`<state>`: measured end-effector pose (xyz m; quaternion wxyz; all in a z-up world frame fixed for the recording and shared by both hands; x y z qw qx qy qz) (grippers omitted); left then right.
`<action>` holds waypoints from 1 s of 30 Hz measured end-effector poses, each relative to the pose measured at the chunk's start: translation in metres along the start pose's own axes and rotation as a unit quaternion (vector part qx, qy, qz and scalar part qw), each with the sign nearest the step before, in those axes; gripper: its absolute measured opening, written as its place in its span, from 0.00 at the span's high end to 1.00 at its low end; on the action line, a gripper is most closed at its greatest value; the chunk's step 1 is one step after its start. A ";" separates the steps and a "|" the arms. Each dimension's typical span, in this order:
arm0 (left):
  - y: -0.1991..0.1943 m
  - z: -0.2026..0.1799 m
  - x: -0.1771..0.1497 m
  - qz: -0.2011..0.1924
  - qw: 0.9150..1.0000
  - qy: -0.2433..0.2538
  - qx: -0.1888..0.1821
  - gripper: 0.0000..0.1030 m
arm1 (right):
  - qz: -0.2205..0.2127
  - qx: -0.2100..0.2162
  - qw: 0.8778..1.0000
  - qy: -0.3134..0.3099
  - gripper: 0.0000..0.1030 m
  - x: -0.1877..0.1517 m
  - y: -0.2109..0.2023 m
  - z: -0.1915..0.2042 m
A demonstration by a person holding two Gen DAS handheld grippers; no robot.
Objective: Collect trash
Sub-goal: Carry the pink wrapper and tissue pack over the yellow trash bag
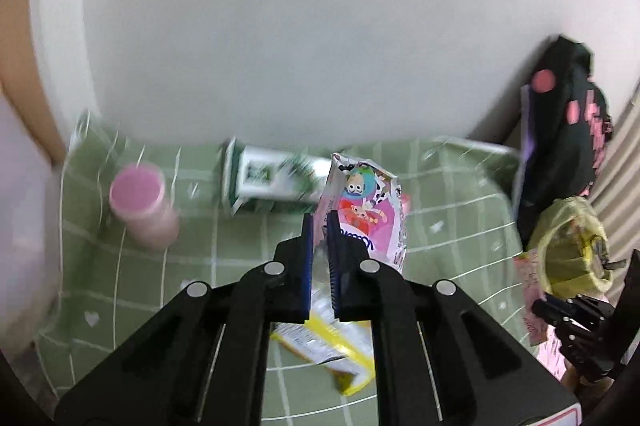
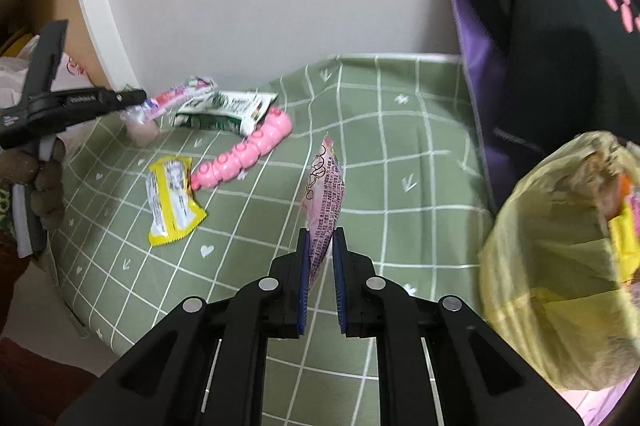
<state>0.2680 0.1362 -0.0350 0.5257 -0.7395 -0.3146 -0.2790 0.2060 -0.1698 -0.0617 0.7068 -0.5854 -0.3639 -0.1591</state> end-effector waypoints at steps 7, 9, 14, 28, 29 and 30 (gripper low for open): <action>-0.031 -0.065 0.029 -0.046 0.995 0.058 -0.065 0.94 | -0.041 -0.034 0.998 0.015 0.89 0.010 -0.031 -0.018; -0.037 -0.088 0.034 -0.054 0.992 0.072 -0.090 0.94 | -0.060 -0.049 0.997 0.022 0.89 0.015 -0.046 -0.028; -0.046 -0.163 0.044 -0.069 0.975 0.141 -0.160 0.94 | -0.119 -0.098 0.987 0.045 0.89 0.030 -0.098 -0.059; -0.031 -0.316 0.023 -0.064 0.927 0.252 -0.271 0.93 | -0.196 -0.210 0.952 0.107 0.89 0.030 -0.204 -0.143; -0.028 -0.319 0.021 -0.061 0.926 0.253 -0.274 0.93 | -0.195 -0.213 0.951 0.111 0.89 0.027 -0.205 -0.148; -0.026 -0.322 0.020 -0.059 0.925 0.253 -0.276 0.93 | -0.193 -0.215 0.951 0.114 0.89 0.026 -0.207 -0.154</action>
Point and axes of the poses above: each gripper's, at about its wrist camera, not at the fingertips, and y roughly the way its jaws point, z to its left, x to its top, the point moved 2 cm from there along y, roughly the way its jaws point, and after that the axes turned 5 degrees about -z, right-handed, at the moved point
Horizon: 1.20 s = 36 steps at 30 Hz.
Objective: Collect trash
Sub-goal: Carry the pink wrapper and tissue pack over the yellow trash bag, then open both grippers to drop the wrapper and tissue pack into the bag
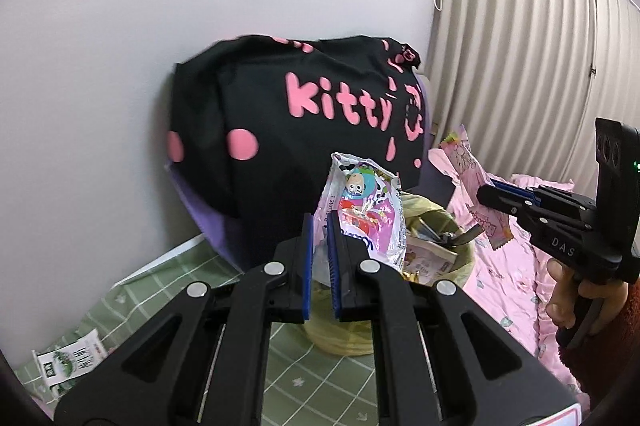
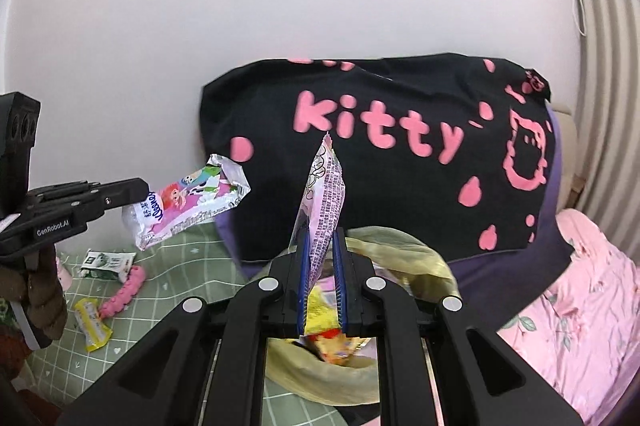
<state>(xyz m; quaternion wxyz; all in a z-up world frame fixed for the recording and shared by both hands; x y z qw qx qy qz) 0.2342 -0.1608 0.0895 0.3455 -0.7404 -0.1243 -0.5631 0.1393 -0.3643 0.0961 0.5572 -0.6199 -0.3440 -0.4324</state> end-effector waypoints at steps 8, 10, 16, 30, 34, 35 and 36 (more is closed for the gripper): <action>0.045 -0.007 -0.007 0.032 0.999 -0.031 -0.025 0.93 | 0.021 -0.017 0.999 0.020 0.89 -0.008 0.013 -0.038; 0.056 -0.012 -0.012 0.045 0.998 -0.030 -0.031 0.93 | 0.032 -0.020 0.999 0.030 0.89 -0.012 0.017 -0.047; 0.103 -0.038 -0.030 0.101 0.993 -0.013 -0.061 0.93 | 0.081 -0.019 0.996 0.044 0.89 -0.039 0.039 -0.068; 0.200 -0.090 -0.079 0.206 0.975 0.076 -0.037 0.93 | 0.139 0.002 0.990 0.033 0.89 -0.061 0.089 -0.095; 0.210 -0.092 -0.085 0.213 0.973 0.078 -0.036 0.93 | 0.153 0.004 0.988 0.028 0.89 -0.066 0.101 -0.100; 0.211 -0.090 -0.086 0.213 0.974 0.072 -0.035 0.93 | 0.155 0.005 0.987 0.028 0.89 -0.067 0.103 -0.101; 0.211 -0.089 -0.086 0.213 0.974 0.067 -0.035 0.93 | 0.157 0.006 0.987 0.028 0.89 -0.068 0.105 -0.101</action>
Point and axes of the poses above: each gripper's, at about its wrist camera, not at the fingertips, and y roughly the way its jaws point, z to its left, x to its top, the point moved 2 cm from there along y, roughly the way its jaws point, and after that the axes turned 5 degrees about -z, right-handed, at the moved point
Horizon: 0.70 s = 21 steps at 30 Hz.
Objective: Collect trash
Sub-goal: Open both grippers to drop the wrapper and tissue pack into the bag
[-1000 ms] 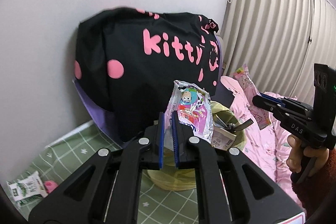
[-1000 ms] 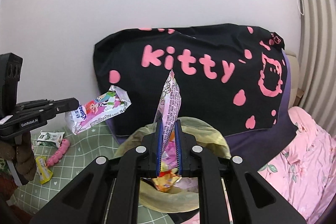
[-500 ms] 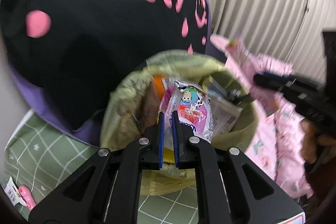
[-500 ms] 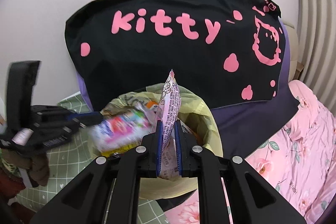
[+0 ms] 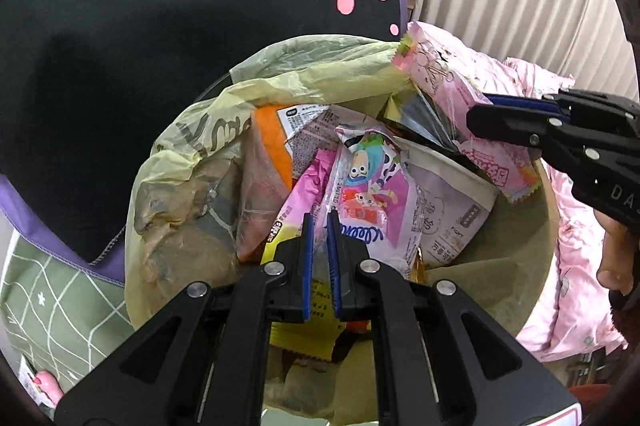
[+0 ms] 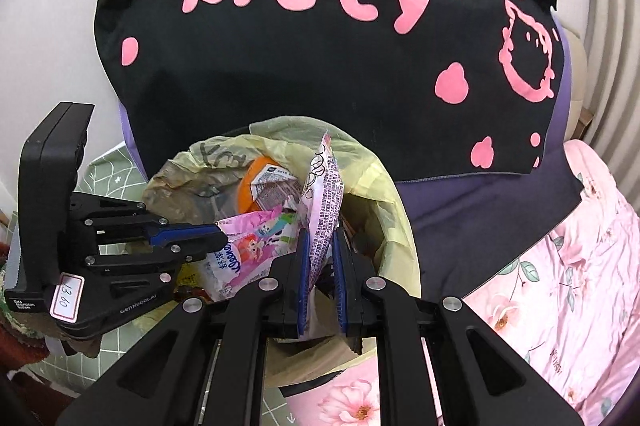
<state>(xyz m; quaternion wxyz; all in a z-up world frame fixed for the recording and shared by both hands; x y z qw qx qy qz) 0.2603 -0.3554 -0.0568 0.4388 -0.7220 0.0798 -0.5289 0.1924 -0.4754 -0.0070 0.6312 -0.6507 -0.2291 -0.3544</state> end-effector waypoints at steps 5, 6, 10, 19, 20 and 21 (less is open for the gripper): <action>-0.016 0.018 0.000 -0.013 0.999 -0.044 -0.022 0.93 | 0.009 0.008 1.000 -0.003 0.89 -0.002 0.006 0.003; -0.022 0.024 -0.002 -0.016 0.998 -0.051 -0.024 0.93 | 0.011 0.009 1.000 -0.005 0.89 -0.003 0.006 0.004; -0.038 0.038 -0.002 -0.026 0.996 -0.077 -0.032 0.93 | 0.014 0.010 1.000 -0.011 0.89 -0.005 0.007 0.011; -0.047 0.047 -0.001 -0.039 0.991 -0.110 -0.058 0.93 | 0.019 0.004 1.000 -0.003 0.89 -0.009 0.003 0.018; -0.047 0.045 0.000 -0.042 0.991 -0.111 -0.061 0.93 | 0.015 0.002 1.000 0.000 0.89 -0.008 0.002 0.017; -0.047 0.045 0.002 -0.045 0.991 -0.112 -0.063 0.93 | 0.012 0.000 1.000 0.000 0.89 -0.007 0.000 0.017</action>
Point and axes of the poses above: each gripper's, at about its wrist camera, not at the fingertips, and y roughly the way its jaws point, z to its left, x to its top, the point moved 2 cm from there along y, roughly the way its jaws point, and after that the axes turned 5 degrees about -z, right-handed, at the moved point
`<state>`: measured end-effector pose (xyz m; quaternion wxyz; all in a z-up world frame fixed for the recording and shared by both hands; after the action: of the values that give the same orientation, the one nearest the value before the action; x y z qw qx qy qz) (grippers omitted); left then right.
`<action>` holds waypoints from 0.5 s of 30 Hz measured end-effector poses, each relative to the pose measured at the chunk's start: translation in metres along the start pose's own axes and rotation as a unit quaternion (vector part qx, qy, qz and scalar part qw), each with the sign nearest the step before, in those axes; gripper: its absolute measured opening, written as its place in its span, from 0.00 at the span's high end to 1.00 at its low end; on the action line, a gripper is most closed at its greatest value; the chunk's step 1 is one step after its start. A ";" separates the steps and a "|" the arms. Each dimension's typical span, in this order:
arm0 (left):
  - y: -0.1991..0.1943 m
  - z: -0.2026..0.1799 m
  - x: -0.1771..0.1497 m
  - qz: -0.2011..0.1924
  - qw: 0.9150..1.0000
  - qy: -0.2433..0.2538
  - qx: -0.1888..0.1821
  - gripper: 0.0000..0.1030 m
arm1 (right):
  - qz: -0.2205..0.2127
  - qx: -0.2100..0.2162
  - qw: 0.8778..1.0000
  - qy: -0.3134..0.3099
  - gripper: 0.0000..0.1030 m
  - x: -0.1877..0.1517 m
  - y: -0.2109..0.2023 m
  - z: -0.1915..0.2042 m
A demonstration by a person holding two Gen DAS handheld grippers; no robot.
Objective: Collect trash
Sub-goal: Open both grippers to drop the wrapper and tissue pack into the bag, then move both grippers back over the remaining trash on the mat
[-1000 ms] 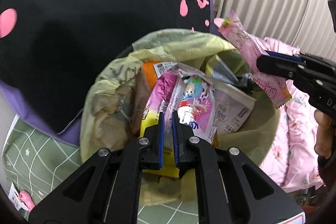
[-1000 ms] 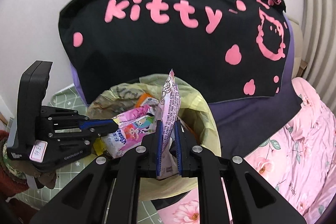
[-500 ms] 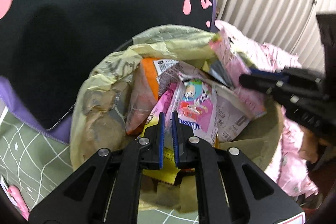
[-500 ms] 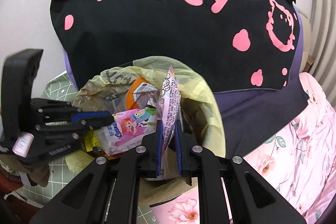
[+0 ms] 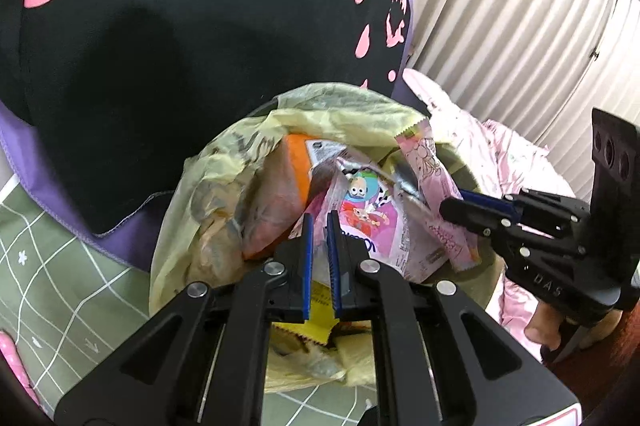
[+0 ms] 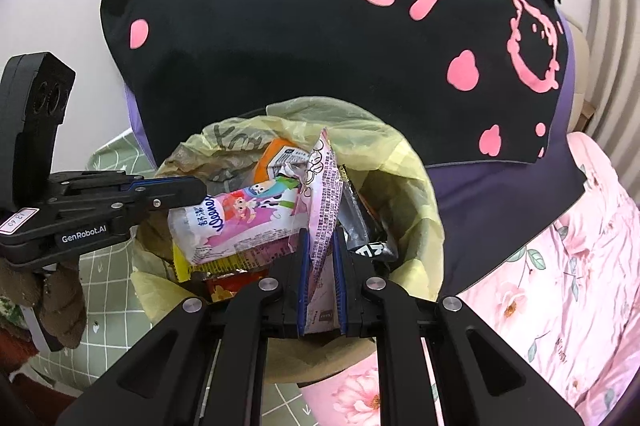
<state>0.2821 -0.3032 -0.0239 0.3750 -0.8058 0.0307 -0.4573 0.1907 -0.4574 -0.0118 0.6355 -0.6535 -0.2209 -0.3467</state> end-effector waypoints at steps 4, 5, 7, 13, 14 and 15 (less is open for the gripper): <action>-0.005 0.002 0.010 -0.014 0.999 -0.023 -0.024 0.93 | -0.006 -0.009 1.000 0.003 0.88 0.001 -0.005 -0.001; -0.008 0.005 0.011 -0.019 0.999 -0.035 -0.035 0.92 | -0.006 -0.007 1.000 0.006 0.85 0.001 -0.005 -0.001; -0.013 0.008 0.011 -0.026 0.997 -0.049 -0.046 0.84 | -0.003 -0.003 1.000 0.007 0.74 -0.001 -0.006 0.000; -0.040 0.009 0.009 -0.055 0.998 -0.036 -0.021 0.65 | -0.017 -0.018 1.000 0.005 0.63 0.000 -0.011 0.008; -0.046 0.011 0.009 -0.058 0.998 -0.034 -0.017 0.62 | -0.021 -0.019 1.000 0.009 0.60 0.001 -0.012 0.009; -0.052 0.013 0.007 -0.062 0.998 -0.033 -0.008 0.61 | -0.029 -0.018 0.999 0.016 0.60 0.003 -0.014 0.011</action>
<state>0.2810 -0.2610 0.0103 0.3401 -0.8237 -0.0279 -0.4529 0.1843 -0.4460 0.0003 0.6169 -0.6524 -0.2229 -0.3795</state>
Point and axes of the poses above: each gripper's, at about its wrist camera, not at the fingertips, and y roughly the way its jaws point, z to its left, x to its top, the point moved 2 cm from there along y, roughly the way its jaws point, and after that the axes turned 5 degrees about -z, right-handed, at the moved point
